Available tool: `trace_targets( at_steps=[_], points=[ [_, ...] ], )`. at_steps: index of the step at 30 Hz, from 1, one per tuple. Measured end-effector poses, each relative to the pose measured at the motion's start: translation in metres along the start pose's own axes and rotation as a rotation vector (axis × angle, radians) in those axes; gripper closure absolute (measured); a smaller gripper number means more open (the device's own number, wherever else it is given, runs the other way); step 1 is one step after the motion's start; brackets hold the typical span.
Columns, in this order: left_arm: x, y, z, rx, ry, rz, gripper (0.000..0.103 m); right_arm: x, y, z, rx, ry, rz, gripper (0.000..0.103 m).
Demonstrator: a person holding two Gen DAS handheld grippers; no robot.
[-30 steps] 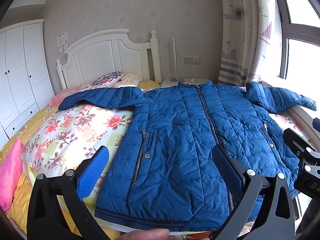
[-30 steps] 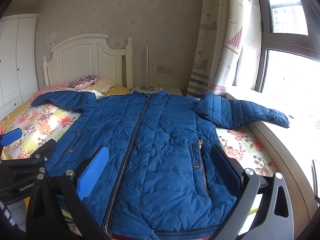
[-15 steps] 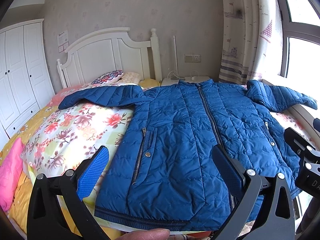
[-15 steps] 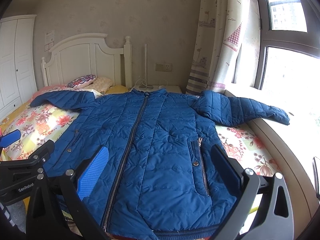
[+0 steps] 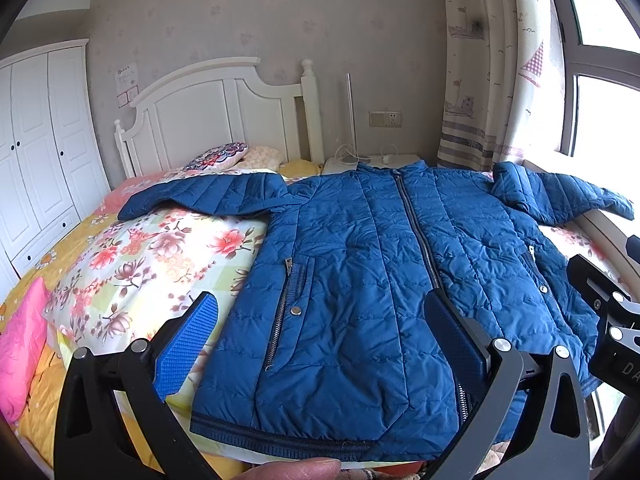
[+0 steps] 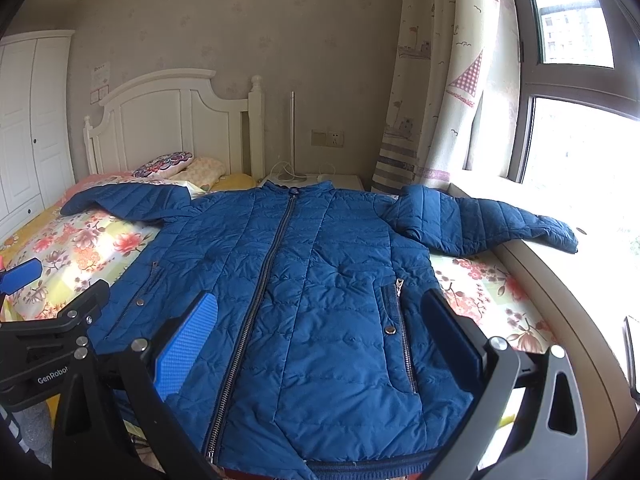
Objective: Fold large clothes
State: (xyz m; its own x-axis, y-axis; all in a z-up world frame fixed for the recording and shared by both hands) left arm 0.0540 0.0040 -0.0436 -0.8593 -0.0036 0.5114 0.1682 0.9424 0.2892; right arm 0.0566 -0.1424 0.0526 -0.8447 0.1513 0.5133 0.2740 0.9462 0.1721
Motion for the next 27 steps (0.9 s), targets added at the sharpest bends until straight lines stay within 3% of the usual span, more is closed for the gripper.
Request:
trace_targets(
  at_steps=[9,15,20,23,27],
  points=[
    [-0.018,-0.005,0.005,-0.004,0.039,0.01,0.004,-0.018,-0.004,0.009,-0.002,0.041,0.012,0.002],
    [-0.056,-0.011,-0.001,-0.038,0.095,0.021,0.004,-0.048,-0.013,0.004,-0.013,0.077,0.026,0.002],
    [-0.143,-0.02,-0.032,-0.098,0.209,0.029,0.004,-0.109,-0.038,-0.025,-0.057,0.131,0.094,0.002],
    [-0.195,-0.028,-0.047,-0.113,0.28,0.039,0.004,-0.156,-0.071,-0.041,-0.165,0.222,0.122,0.002],
    [-0.25,-0.038,-0.068,-0.134,0.311,0.029,0.004,-0.198,-0.123,-0.055,-0.307,0.281,0.15,0.002]
  ],
)
Point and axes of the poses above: each gripper's, at about its wrist camera, not at the fingertips, and x roughly against the way its jaws point, y to its left, z to its underside, the point moved 5 cm from there along -x, roughly the way its jaws point, and after that the axes turned 13 degrees about -x, right-handed, at the moved point
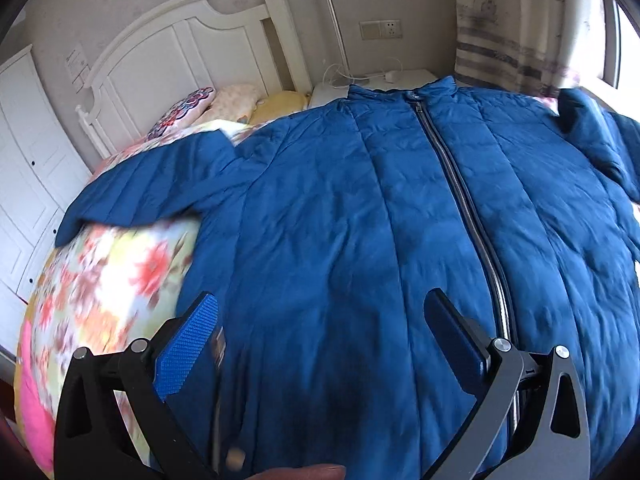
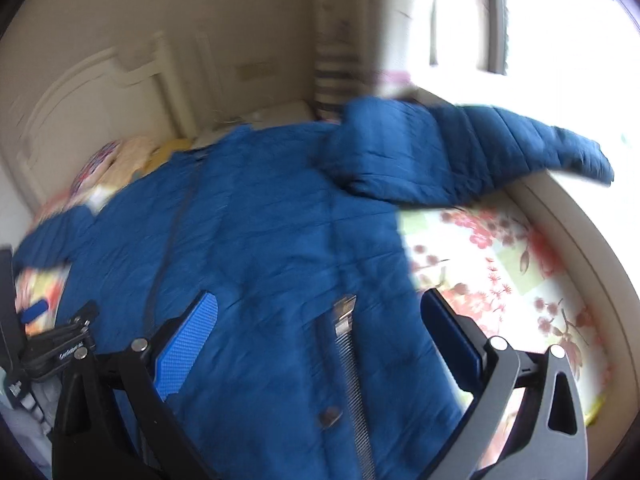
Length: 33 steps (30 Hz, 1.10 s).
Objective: Fold large clothes
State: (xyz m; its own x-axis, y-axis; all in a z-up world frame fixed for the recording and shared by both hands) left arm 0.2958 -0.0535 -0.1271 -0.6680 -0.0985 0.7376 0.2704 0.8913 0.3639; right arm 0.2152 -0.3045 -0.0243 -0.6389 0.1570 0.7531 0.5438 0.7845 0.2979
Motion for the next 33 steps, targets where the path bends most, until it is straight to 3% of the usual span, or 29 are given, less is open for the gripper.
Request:
trace_targets(
  at_steps=[6,12,14,16,18,21,26,28,33],
  points=[
    [-0.046,-0.01,-0.031,-0.019,0.041,0.053,0.004,-0.062,-0.083,-0.064,-0.209,0.011,0.138,0.002],
    [-0.066,-0.024,-0.033,-0.054,0.038,0.093,0.004,-0.117,-0.15,-0.113,-0.374,-0.002,0.228,0.011],
    [-0.072,-0.022,-0.029,-0.021,0.035,0.135,0.004,-0.132,-0.162,-0.125,-0.407,-0.004,0.24,0.017],
    [-0.08,-0.013,-0.025,0.051,0.039,0.228,0.004,-0.144,-0.169,-0.133,-0.421,-0.008,0.25,0.02],
    [-0.083,-0.008,-0.025,0.089,0.03,0.274,0.004,-0.156,-0.172,-0.139,-0.438,-0.008,0.23,0.027],
    [-0.084,-0.013,-0.027,0.066,0.035,0.252,0.004,-0.165,-0.168,-0.145,-0.426,-0.033,0.24,0.03],
    [-0.087,-0.013,-0.03,0.057,0.04,0.267,0.004,-0.158,-0.151,-0.153,-0.384,-0.116,0.174,0.089],
    [-0.085,-0.012,-0.028,0.06,0.036,0.269,0.004,-0.148,-0.14,-0.158,-0.332,-0.169,0.174,0.096],
    [-0.082,-0.008,-0.025,0.088,0.014,0.295,0.004,-0.102,-0.082,-0.181,-0.137,-0.384,0.177,0.097]
  ],
)
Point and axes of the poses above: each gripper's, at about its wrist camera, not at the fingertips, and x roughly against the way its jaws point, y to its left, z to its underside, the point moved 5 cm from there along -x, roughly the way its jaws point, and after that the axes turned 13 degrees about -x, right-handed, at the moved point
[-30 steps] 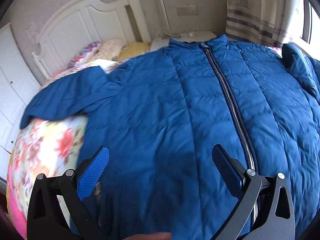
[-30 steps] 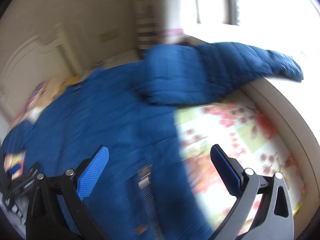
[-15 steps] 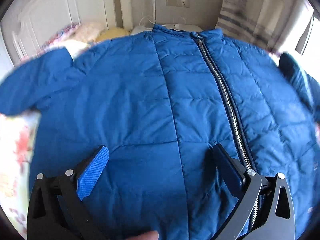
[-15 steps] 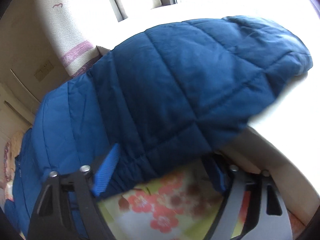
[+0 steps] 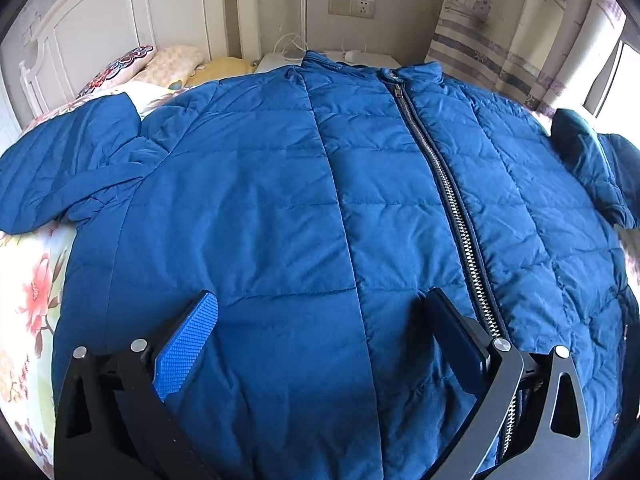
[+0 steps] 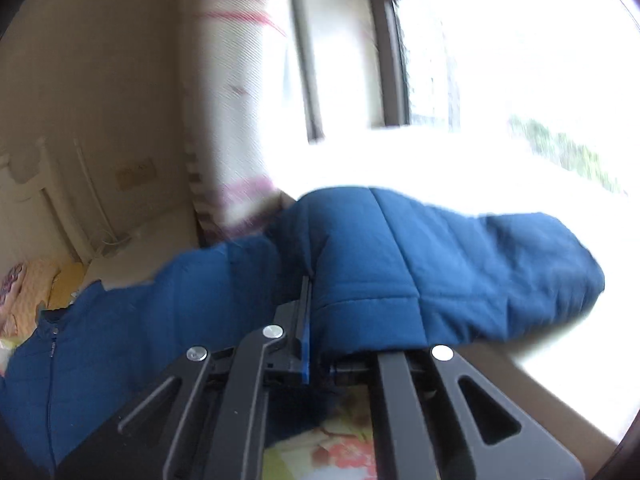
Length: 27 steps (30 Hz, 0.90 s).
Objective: Fold large clothes
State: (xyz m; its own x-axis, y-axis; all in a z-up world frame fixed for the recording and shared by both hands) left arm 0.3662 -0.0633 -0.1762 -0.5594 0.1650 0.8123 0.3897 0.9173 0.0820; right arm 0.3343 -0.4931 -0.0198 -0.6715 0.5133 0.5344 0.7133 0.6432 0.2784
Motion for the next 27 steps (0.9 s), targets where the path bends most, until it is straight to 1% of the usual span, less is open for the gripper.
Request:
trace_targets(
  at_steps=[2,3,4,5,7,8,10,12,13,14,15,16,17,18,19,20,21,22,23,24,25,26,27],
  points=[
    [0.002,0.003,0.0,0.02,-0.016,0.02,0.004,0.012,0.036,-0.004,0.084,-0.027,-0.055,0.097],
    [0.002,0.003,0.0,0.026,-0.021,0.026,0.004,0.021,0.058,0.0,0.136,-0.034,-0.09,0.097],
    [0.003,0.004,0.0,0.036,-0.028,0.035,0.004,0.031,0.079,0.007,0.186,-0.042,-0.124,0.097],
    [0.004,0.006,0.0,0.045,-0.034,0.042,0.004,0.042,0.11,0.02,0.263,-0.048,-0.177,0.097],
    [0.007,0.012,0.001,0.087,-0.057,0.06,0.004,0.053,0.148,0.045,0.356,-0.026,-0.254,0.097],
    [0.008,0.017,0.002,0.122,-0.071,0.072,0.004,0.059,0.17,0.066,0.412,0.016,-0.309,0.097],
    [0.011,0.027,0.004,0.177,-0.093,0.096,0.004,0.057,0.2,0.108,0.505,0.129,-0.371,0.096],
    [0.013,0.034,0.005,0.224,-0.11,0.111,0.004,0.045,0.218,0.161,0.592,0.336,-0.444,0.091],
    [0.013,0.036,0.006,0.233,-0.114,0.115,0.004,0.036,0.22,0.185,0.626,0.429,-0.436,0.081],
    [0.013,0.035,0.005,0.232,-0.114,0.113,0.004,0.033,0.217,0.201,0.648,0.483,-0.416,0.059],
    [0.014,0.034,0.005,0.228,-0.113,0.109,0.004,0.026,0.214,0.215,0.66,0.539,-0.41,0.053],
    [0.014,0.033,0.005,0.222,-0.111,0.103,0.004,0.024,0.213,0.218,0.655,0.539,-0.423,0.049],
    [0.014,0.033,0.005,0.222,-0.112,0.103,0.004,0.027,0.208,0.216,0.648,0.537,-0.43,0.044],
    [0.014,0.033,0.005,0.224,-0.113,0.105,0.004,0.028,0.204,0.211,0.633,0.55,-0.438,0.04],
    [0.014,0.034,0.005,0.228,-0.115,0.109,0.004,0.032,0.196,0.203,0.594,0.577,-0.464,0.036],
    [0.014,0.035,0.005,0.23,-0.116,0.109,0.004,0.039,0.188,0.198,0.563,0.589,-0.479,0.033],
    [0.015,0.035,0.007,0.23,-0.117,0.106,0.004,0.048,0.172,0.19,0.52,0.597,-0.49,0.033],
    [0.016,0.035,0.006,0.229,-0.116,0.096,0.004,0.064,0.158,0.186,0.492,0.594,-0.494,0.033],
    [0.018,0.034,0.005,0.225,-0.114,0.076,0.004,0.07,0.139,0.176,0.456,0.58,-0.494,0.033],
    [0.021,0.034,0.005,0.221,-0.114,0.065,0.004,0.073,0.118,0.167,0.421,0.56,-0.478,0.033],
    [0.027,0.03,0.002,0.208,-0.121,0.051,0.004,0.072,0.094,0.159,0.381,0.539,-0.445,0.033],
    [0.035,0.023,-0.004,0.178,-0.132,0.051,0.004,0.075,0.082,0.152,0.349,0.52,-0.412,0.037],
    [0.041,0.014,-0.012,0.134,-0.14,0.054,0.004,0.072,0.058,0.144,0.306,0.493,-0.363,0.041]
  ],
)
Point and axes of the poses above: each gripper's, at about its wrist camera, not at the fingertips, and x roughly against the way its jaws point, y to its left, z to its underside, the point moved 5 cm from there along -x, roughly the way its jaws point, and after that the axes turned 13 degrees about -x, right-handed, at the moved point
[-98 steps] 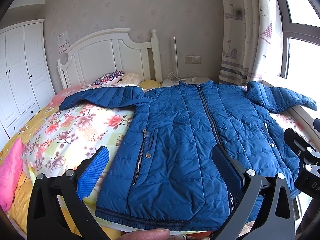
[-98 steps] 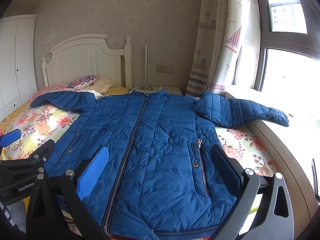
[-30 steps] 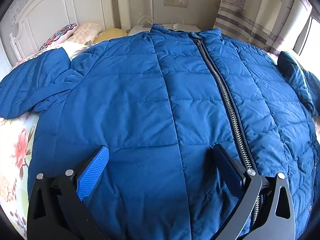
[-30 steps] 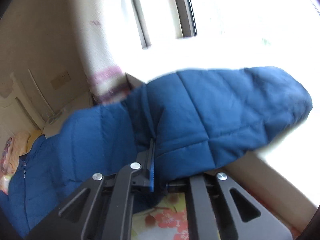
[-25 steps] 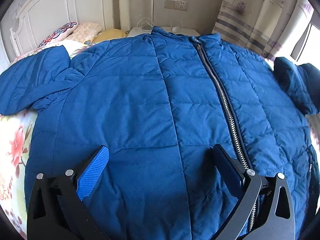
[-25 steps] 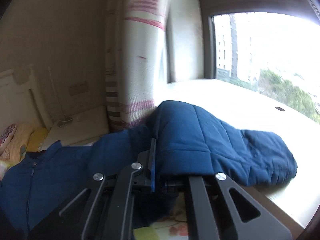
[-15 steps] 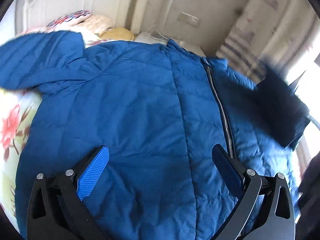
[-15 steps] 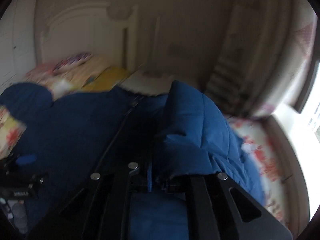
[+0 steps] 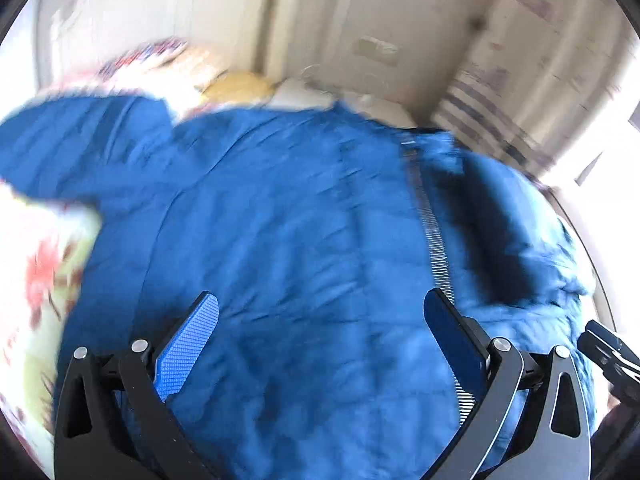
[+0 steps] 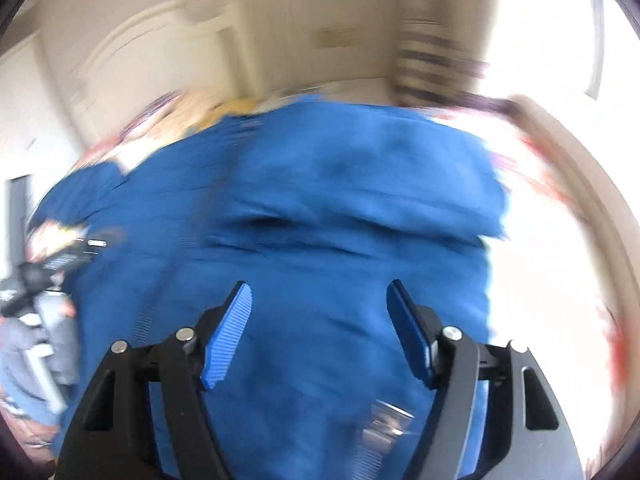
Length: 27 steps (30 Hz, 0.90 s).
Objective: Fold large clothes
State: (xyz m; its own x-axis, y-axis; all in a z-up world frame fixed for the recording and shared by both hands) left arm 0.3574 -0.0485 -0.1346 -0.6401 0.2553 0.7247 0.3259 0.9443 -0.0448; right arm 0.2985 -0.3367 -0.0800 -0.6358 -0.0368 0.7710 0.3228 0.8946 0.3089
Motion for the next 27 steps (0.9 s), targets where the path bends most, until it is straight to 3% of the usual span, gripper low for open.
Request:
trace_targets(
  at_steps=[2,5,9,12,16,22,25,27],
  points=[
    [0.01,-0.041,-0.022,-0.162,-0.02,-0.01,0.004,0.01,-0.037,0.005,-0.1,-0.021,0.054,0.053],
    [0.013,-0.115,-0.047,-0.419,-0.042,0.031,0.004,0.017,-0.069,0.014,-0.207,-0.028,0.054,0.054],
    [-0.002,-0.208,-0.064,-0.689,-0.037,0.096,0.004,0.018,-0.074,0.024,-0.2,-0.032,0.055,0.055],
    [-0.024,-0.271,-0.066,-0.864,0.011,0.148,0.004,0.012,-0.069,0.037,-0.17,-0.033,0.074,0.054],
    [-0.046,-0.309,-0.059,-0.991,0.039,0.128,0.004,0.004,-0.065,0.037,-0.153,-0.029,0.078,0.054],
    [-0.075,-0.334,-0.055,-1.043,0.099,0.138,0.009,0.005,-0.066,0.038,-0.167,-0.021,0.066,0.054],
    [-0.085,-0.341,-0.049,-1.078,0.116,0.117,0.019,0.004,-0.067,0.039,-0.171,-0.022,0.064,0.054],
    [-0.088,-0.348,-0.046,-1.114,0.102,0.098,0.039,0.005,-0.066,0.039,-0.172,-0.022,0.066,0.054]
  ],
)
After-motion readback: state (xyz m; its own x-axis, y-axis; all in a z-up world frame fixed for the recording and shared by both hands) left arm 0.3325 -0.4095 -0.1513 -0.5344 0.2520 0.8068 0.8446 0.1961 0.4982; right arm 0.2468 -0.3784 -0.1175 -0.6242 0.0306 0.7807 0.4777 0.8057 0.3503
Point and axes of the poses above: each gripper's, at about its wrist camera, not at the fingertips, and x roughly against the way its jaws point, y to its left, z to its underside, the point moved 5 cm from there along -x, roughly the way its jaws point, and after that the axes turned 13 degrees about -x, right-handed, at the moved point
